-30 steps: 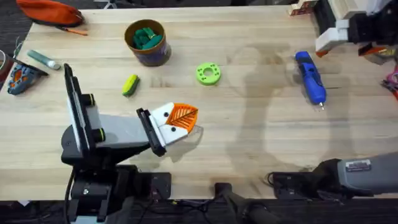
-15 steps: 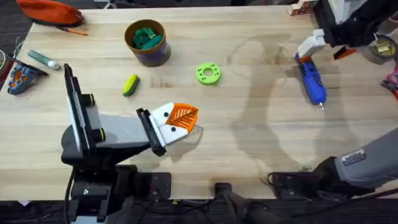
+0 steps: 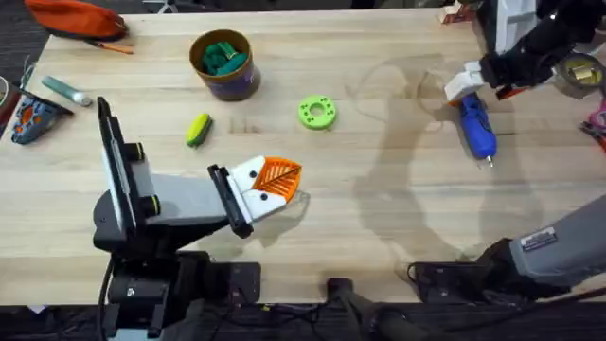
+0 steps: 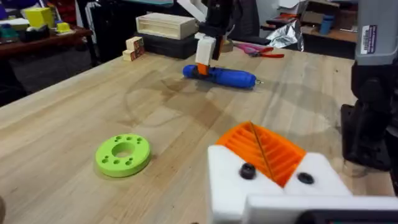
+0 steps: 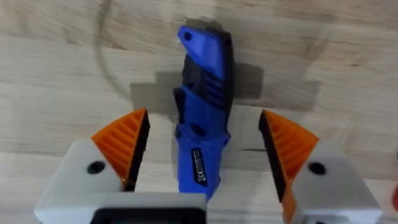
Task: Pick up the gripper from the table and insert it into the empty holder that is missing its gripper. Then pick up a screw, insert it into the mounting hole, and use the screwdriver to tighten it. Finally, clean up the table by picking up the vegetable and placing it into the bucket.
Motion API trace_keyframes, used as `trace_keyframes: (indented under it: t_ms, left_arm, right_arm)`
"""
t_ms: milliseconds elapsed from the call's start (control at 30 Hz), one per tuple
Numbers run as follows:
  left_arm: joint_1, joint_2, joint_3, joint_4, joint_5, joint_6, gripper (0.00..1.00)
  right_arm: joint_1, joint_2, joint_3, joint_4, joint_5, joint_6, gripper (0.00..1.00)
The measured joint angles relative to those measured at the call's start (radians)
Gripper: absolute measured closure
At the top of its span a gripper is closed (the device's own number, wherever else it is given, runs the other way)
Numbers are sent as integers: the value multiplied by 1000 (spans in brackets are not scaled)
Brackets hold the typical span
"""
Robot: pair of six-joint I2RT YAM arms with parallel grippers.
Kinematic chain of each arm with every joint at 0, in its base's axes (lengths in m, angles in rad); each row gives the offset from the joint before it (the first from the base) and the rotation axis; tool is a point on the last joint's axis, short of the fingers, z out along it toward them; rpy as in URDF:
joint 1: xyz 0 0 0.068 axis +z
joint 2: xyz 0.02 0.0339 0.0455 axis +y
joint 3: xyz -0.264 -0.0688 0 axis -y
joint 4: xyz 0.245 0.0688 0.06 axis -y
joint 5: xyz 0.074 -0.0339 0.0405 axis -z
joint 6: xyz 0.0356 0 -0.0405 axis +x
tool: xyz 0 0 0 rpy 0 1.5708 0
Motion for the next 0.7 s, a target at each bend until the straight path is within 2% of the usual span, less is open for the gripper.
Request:
trace_keyframes:
  t_ms: [700]
  left_arm:
    - [0, 0, 0, 0, 0, 0, 986]
  right_arm:
    - [1, 0, 0, 12, 17, -68, 8]
